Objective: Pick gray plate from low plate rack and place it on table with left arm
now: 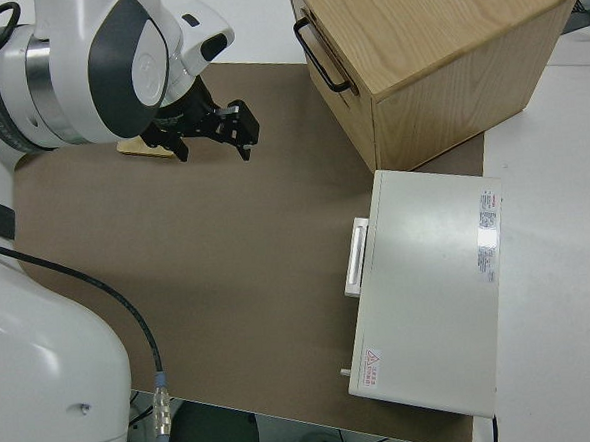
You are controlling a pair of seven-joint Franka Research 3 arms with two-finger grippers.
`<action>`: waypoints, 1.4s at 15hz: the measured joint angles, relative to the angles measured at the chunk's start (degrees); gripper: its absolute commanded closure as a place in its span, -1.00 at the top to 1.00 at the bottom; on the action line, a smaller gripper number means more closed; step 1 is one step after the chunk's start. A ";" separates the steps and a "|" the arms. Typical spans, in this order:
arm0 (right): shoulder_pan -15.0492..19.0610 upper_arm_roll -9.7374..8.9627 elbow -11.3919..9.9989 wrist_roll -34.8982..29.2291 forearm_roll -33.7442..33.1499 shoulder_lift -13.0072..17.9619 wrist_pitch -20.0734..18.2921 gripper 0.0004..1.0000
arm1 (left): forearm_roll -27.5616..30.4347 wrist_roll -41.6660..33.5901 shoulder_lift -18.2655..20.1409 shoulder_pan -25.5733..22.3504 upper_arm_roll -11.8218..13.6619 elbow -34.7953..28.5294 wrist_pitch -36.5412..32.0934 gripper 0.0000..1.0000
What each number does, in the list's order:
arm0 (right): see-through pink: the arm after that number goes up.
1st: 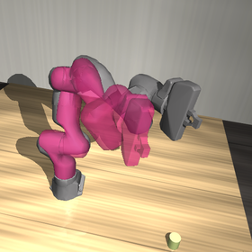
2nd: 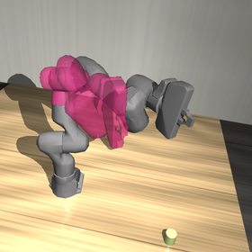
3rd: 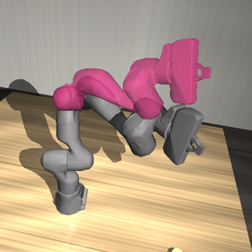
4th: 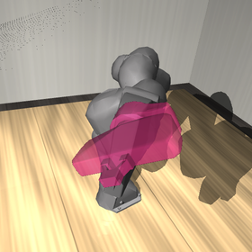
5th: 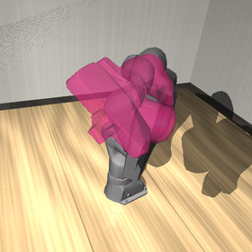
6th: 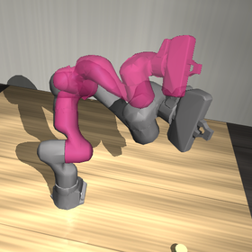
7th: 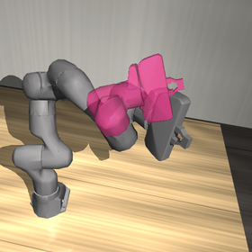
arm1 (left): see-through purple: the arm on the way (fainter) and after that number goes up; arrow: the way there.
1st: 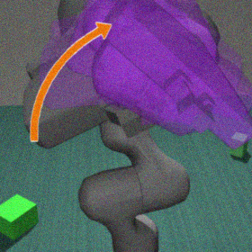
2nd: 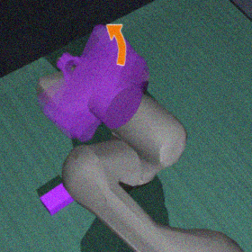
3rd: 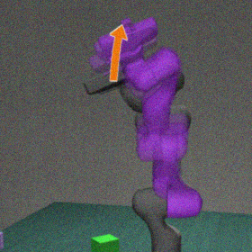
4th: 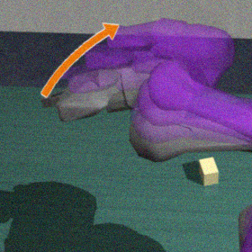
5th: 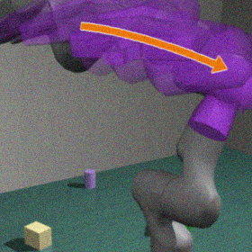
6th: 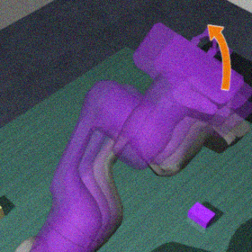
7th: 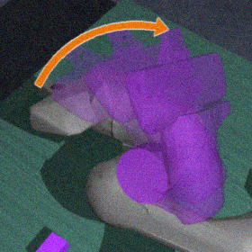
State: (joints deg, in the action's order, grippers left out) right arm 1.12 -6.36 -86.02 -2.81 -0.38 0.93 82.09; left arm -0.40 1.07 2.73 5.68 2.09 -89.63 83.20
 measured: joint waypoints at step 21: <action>0.00 0.00 0.00 0.00 0.00 0.00 0.00 0.97 | -4.65 -12.04 6.07 -0.13 13.14 -6.27 -1.97 0.99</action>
State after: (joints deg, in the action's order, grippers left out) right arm 1.12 -6.36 -86.02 -2.81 -0.38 0.93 82.09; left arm -5.05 -10.97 8.80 5.55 15.23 -95.90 81.22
